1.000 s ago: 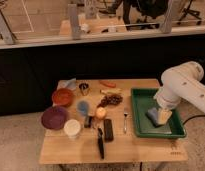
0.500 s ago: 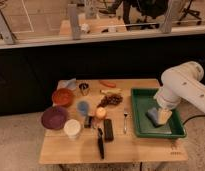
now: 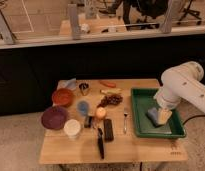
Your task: Place grapes in purple bowl
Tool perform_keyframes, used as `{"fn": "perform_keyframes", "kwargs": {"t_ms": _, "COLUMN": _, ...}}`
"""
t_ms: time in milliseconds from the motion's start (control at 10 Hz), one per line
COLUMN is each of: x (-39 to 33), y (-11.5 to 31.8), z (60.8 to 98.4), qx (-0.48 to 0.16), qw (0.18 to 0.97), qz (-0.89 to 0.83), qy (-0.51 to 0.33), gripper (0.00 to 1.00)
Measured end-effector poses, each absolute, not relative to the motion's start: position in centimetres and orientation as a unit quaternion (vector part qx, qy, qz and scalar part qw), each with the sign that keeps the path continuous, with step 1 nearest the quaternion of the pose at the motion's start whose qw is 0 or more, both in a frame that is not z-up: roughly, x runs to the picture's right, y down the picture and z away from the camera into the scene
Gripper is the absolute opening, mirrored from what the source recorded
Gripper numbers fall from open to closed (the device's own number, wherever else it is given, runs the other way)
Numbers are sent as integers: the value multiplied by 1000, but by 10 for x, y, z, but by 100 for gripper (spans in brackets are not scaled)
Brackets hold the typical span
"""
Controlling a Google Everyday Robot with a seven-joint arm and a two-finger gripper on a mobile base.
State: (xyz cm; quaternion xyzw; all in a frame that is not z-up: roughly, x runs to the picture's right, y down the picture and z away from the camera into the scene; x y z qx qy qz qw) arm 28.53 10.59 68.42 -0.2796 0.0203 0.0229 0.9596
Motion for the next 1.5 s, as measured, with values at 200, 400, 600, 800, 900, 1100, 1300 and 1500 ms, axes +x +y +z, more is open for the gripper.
{"fn": "perform_keyframes", "kwargs": {"t_ms": 200, "x": 285, "y": 106, "z": 684, "qx": -280, "qw": 960, "qz": 23, "qy": 20, "gripper": 80}}
{"fn": "perform_keyframes", "kwargs": {"t_ms": 400, "x": 285, "y": 106, "z": 684, "qx": -280, "qw": 960, "qz": 23, "qy": 20, "gripper": 80}}
{"fn": "perform_keyframes", "kwargs": {"t_ms": 600, "x": 285, "y": 106, "z": 684, "qx": -280, "qw": 960, "qz": 23, "qy": 20, "gripper": 80}}
{"fn": "perform_keyframes", "kwargs": {"t_ms": 800, "x": 285, "y": 106, "z": 684, "qx": -280, "qw": 960, "qz": 23, "qy": 20, "gripper": 80}}
{"fn": "perform_keyframes", "kwargs": {"t_ms": 900, "x": 285, "y": 106, "z": 684, "qx": -280, "qw": 960, "qz": 23, "qy": 20, "gripper": 80}}
{"fn": "perform_keyframes", "kwargs": {"t_ms": 1100, "x": 285, "y": 106, "z": 684, "qx": -280, "qw": 960, "qz": 23, "qy": 20, "gripper": 80}}
{"fn": "perform_keyframes", "kwargs": {"t_ms": 1300, "x": 285, "y": 106, "z": 685, "qx": -279, "qw": 960, "qz": 23, "qy": 19, "gripper": 80}}
{"fn": "perform_keyframes", "kwargs": {"t_ms": 1500, "x": 268, "y": 104, "z": 698, "qx": -269, "qw": 963, "qz": 2, "qy": -15, "gripper": 80}}
